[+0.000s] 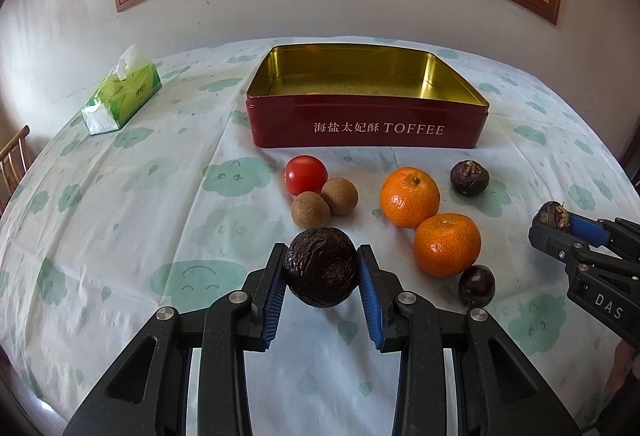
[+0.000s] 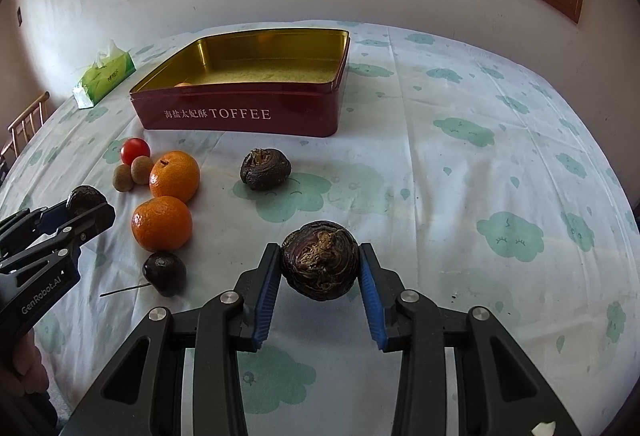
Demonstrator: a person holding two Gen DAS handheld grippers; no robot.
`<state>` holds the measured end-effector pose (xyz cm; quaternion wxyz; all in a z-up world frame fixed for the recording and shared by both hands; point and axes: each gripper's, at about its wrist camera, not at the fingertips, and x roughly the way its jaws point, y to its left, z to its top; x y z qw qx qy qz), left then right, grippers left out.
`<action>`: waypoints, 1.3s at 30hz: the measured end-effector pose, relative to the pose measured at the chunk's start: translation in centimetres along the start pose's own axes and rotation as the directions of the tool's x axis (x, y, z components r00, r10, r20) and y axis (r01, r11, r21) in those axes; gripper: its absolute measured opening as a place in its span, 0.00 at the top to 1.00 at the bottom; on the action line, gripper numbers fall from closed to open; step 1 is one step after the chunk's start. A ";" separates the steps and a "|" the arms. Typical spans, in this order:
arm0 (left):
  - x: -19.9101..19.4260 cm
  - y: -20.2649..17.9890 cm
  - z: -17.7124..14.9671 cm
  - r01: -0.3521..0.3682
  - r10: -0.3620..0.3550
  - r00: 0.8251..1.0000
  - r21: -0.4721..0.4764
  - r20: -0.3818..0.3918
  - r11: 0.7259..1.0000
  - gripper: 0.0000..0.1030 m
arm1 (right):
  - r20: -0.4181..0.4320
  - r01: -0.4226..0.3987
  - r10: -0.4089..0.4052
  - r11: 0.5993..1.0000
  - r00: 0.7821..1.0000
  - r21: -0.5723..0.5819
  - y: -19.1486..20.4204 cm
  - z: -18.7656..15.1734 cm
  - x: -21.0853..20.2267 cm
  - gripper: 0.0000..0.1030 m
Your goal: Organize fruits
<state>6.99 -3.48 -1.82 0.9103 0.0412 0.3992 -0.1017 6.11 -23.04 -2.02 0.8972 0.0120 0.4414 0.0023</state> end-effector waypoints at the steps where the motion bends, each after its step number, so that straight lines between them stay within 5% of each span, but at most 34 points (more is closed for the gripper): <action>1: -0.1 0.0 0.0 -0.001 0.001 1.000 0.001 0.001 1.000 0.65 | 0.003 0.001 -0.001 1.000 1.000 0.001 0.0 0.0 -0.1 0.66; 39: -1.2 0.7 0.9 0.014 -0.014 1.000 -0.005 0.025 1.000 0.65 | 0.045 -0.028 0.028 1.000 0.999 -0.001 0.8 1.8 -1.7 0.66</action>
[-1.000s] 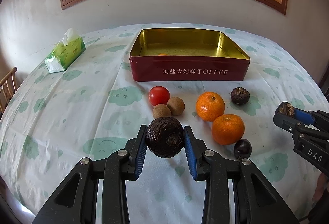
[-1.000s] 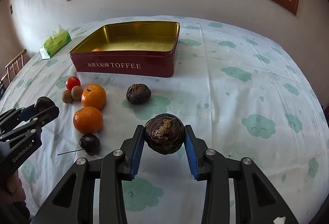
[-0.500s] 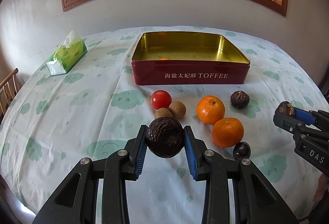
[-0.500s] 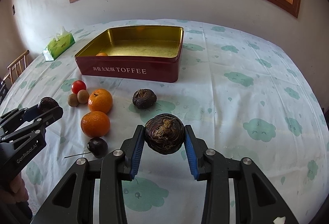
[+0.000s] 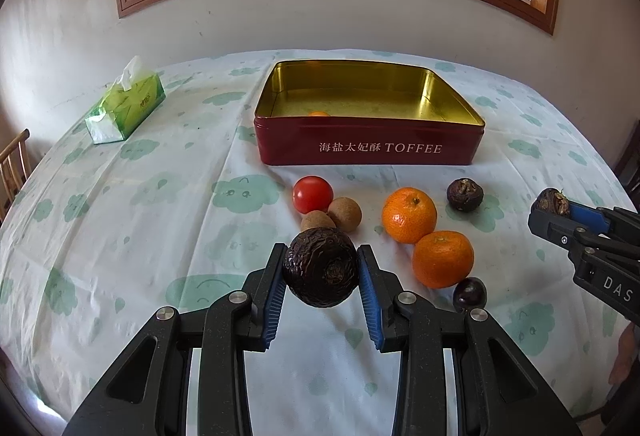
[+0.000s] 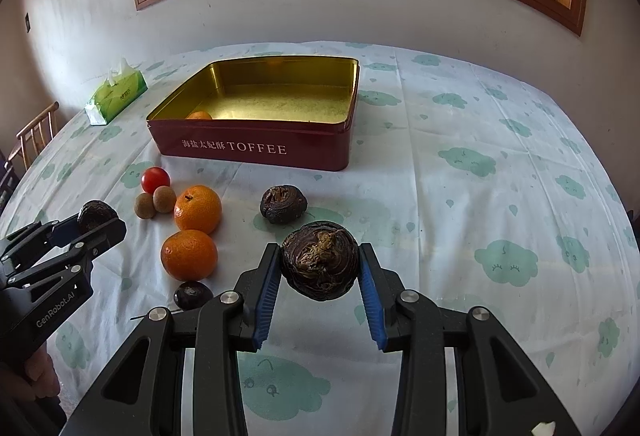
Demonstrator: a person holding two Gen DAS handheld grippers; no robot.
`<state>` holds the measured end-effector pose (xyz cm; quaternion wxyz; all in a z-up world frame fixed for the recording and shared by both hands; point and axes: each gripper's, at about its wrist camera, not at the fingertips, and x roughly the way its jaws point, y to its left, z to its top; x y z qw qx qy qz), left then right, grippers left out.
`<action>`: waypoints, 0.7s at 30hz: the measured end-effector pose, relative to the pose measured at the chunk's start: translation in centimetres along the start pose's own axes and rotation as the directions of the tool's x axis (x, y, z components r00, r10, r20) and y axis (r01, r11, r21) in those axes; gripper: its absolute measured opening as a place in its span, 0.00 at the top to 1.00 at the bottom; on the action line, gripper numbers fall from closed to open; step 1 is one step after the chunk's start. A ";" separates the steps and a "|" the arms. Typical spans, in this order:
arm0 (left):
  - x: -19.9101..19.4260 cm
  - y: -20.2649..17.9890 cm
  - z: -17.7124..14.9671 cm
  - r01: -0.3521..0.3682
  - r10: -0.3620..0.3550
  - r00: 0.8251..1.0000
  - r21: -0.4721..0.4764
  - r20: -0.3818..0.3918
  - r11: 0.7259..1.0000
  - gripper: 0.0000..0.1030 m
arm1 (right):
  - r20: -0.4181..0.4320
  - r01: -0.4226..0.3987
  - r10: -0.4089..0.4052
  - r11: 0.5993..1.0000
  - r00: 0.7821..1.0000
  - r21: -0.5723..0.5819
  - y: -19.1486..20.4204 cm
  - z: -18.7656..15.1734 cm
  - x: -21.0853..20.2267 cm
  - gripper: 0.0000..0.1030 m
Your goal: Organize fruits
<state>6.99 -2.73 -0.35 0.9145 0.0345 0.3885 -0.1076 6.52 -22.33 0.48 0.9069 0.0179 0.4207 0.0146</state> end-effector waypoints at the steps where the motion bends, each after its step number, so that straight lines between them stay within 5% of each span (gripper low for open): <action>1: -0.1 0.0 0.0 0.000 0.000 1.000 0.000 0.002 1.000 0.65 | 0.003 -0.002 0.002 1.000 1.000 0.001 0.0 0.1 0.0 0.66; 21: 0.0 2.6 3.5 -0.012 0.014 0.999 -0.028 0.049 1.000 0.65 | 0.038 -0.016 0.017 1.000 0.999 -0.013 0.1 3.5 0.2 0.66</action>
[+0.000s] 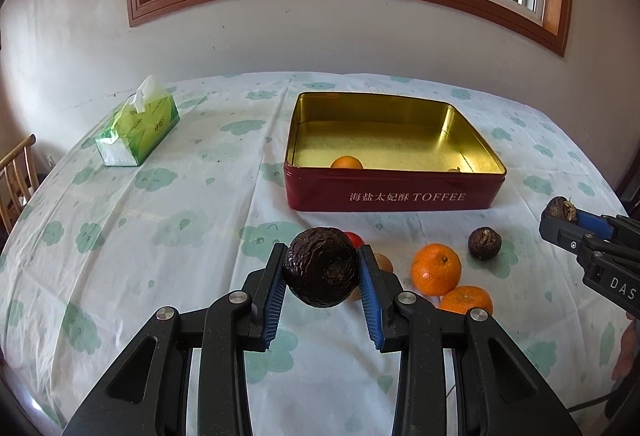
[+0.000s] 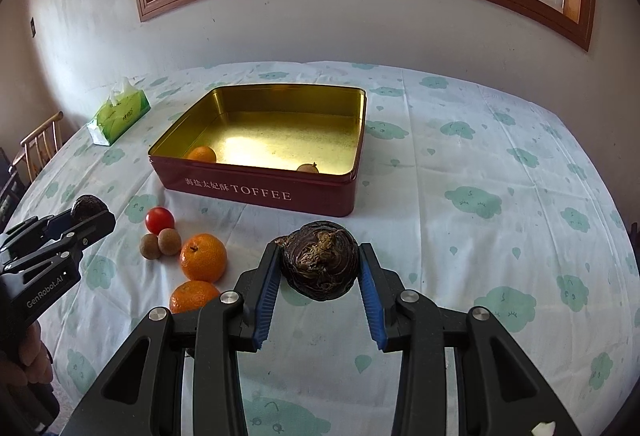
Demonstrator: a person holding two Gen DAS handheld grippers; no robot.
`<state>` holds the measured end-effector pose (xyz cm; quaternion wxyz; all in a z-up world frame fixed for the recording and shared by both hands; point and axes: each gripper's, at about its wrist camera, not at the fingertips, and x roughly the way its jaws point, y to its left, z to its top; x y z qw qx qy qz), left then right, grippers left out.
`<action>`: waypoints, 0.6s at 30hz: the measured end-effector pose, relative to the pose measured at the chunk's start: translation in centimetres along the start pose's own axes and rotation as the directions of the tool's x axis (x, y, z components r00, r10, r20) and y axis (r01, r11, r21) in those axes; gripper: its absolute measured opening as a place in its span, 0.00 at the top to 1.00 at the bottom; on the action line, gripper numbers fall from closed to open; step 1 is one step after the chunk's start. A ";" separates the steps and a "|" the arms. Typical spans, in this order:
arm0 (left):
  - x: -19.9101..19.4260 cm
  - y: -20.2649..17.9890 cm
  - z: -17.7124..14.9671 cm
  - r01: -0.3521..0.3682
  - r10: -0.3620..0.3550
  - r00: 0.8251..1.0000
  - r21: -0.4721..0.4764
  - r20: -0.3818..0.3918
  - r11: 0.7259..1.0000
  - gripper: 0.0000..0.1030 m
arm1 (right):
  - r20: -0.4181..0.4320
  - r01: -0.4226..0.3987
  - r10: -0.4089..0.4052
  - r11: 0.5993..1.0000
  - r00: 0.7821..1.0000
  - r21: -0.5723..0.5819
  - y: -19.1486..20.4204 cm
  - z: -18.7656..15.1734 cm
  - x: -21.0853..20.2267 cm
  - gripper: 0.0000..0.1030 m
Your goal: Organize fruits
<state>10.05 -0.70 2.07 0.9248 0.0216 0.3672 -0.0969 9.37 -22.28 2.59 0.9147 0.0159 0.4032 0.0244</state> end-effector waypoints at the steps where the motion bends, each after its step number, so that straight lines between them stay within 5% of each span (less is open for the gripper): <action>1: 0.1 0.1 0.3 -0.003 0.003 1.000 0.002 0.003 1.000 0.65 | 0.002 0.000 0.000 1.000 1.000 -0.004 0.0 0.3 0.1 0.66; 18: 5.0 0.0 6.8 0.007 -0.007 1.000 0.024 0.012 1.000 0.65 | 0.003 -0.008 0.008 0.999 1.000 -0.043 0.7 6.2 4.6 0.66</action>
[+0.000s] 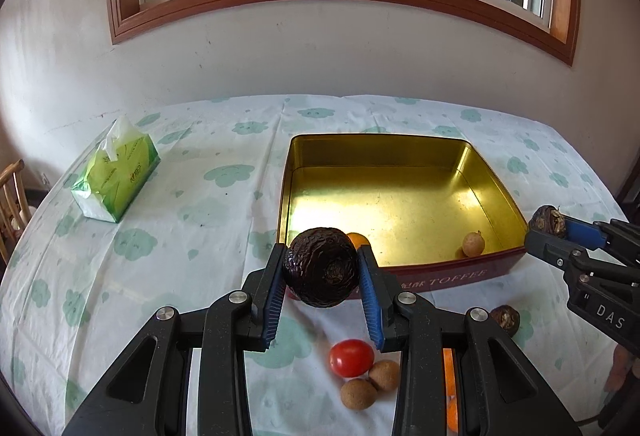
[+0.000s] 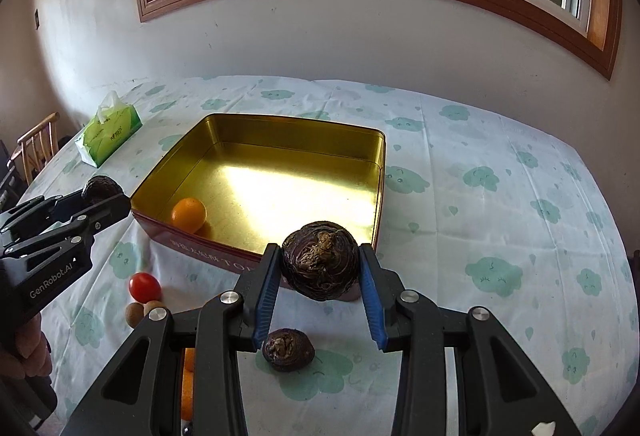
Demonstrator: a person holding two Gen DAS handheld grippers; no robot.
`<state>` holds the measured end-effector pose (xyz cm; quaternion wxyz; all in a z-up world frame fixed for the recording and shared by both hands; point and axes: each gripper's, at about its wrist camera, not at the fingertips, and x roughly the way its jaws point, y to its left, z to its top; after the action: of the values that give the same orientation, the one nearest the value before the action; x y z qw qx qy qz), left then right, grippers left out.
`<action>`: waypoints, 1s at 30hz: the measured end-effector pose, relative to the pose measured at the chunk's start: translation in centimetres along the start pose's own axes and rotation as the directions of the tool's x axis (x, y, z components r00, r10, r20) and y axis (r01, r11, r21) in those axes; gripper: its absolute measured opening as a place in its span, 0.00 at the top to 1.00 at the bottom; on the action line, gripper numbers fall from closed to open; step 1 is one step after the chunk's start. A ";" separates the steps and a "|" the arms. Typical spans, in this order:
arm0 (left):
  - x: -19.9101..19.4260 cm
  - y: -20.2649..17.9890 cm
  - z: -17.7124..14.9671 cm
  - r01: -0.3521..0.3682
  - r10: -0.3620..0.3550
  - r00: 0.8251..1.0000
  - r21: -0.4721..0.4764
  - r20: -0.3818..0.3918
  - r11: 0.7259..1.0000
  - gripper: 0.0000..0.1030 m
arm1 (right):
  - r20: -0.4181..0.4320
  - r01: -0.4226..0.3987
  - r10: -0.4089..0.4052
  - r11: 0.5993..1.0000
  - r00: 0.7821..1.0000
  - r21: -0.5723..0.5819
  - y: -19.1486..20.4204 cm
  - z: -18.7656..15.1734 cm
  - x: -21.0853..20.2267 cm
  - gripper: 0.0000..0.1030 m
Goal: Organize fruits
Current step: 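Lower the mangosteen into the tin and open the left tool while the right tool releases the water chestnut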
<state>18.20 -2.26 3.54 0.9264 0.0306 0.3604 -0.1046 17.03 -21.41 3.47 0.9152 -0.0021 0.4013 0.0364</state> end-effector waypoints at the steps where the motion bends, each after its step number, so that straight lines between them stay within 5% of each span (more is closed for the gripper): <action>1: 0.4 0.0 0.2 0.002 -0.002 1.000 0.000 -0.005 1.000 0.65 | -0.005 -0.003 0.003 1.000 1.000 0.000 0.0 0.2 0.4 0.66; 30: 6.0 -0.9 0.7 -0.012 0.013 0.996 0.017 -0.085 1.000 0.65 | -0.101 -0.030 0.030 1.000 0.994 0.002 0.0 1.4 6.8 0.65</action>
<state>22.79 -4.30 0.05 0.9105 0.0447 0.3986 -0.1005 22.70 -20.95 -0.59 0.8932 0.0024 0.4468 0.0500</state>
